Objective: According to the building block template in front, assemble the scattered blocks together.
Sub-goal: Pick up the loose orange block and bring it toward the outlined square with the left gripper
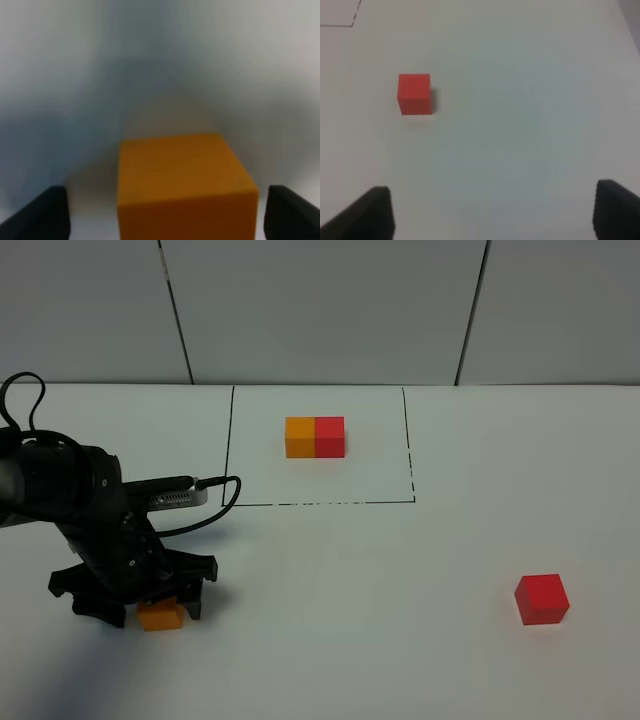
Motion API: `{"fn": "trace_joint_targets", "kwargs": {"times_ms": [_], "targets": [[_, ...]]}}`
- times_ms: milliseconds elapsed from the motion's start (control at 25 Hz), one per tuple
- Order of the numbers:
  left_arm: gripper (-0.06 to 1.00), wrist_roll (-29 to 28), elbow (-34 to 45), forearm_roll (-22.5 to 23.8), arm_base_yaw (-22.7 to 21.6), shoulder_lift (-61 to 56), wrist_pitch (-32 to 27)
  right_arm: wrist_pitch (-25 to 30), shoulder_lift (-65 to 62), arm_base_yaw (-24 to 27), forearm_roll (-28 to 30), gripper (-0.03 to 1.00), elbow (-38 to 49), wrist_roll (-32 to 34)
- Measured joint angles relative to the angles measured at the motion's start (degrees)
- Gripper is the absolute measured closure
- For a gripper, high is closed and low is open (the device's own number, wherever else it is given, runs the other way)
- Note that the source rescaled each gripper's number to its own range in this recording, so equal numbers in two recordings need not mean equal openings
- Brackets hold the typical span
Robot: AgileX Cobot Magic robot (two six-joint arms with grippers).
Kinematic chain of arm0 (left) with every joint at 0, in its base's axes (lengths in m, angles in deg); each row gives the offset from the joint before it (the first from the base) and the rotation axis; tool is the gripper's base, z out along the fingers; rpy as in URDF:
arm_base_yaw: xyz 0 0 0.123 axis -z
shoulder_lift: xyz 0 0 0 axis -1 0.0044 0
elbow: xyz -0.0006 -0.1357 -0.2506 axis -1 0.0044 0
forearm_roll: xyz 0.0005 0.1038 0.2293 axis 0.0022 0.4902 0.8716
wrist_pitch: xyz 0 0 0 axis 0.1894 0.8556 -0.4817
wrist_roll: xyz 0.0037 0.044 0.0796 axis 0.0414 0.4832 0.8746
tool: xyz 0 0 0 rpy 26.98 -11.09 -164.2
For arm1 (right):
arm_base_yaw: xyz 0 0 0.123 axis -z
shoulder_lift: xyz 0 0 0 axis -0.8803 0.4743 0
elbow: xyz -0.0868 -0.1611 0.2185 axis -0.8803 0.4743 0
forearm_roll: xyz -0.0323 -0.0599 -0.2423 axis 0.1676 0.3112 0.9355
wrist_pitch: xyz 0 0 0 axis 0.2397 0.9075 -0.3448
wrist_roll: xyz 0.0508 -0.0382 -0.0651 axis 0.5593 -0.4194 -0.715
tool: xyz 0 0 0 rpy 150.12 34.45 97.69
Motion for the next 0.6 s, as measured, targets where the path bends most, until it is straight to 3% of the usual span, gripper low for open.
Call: {"fn": "trace_joint_targets", "kwargs": {"times_ms": [400,520,600], "targets": [[0.26,-0.05,-0.96,-0.1,0.0,1.93,-0.67,0.0,0.0,0.0,0.0,0.34,0.0,0.0],[0.39,-0.1,-1.0,0.65,0.0,2.18,-0.9,0.0,0.0,0.0,0.0,0.34,0.0,0.0],[0.56,-0.1,-1.0,0.84,0.0,2.18,-0.72,0.0,0.0,0.0,0.0,0.34,0.0,0.0]]}}
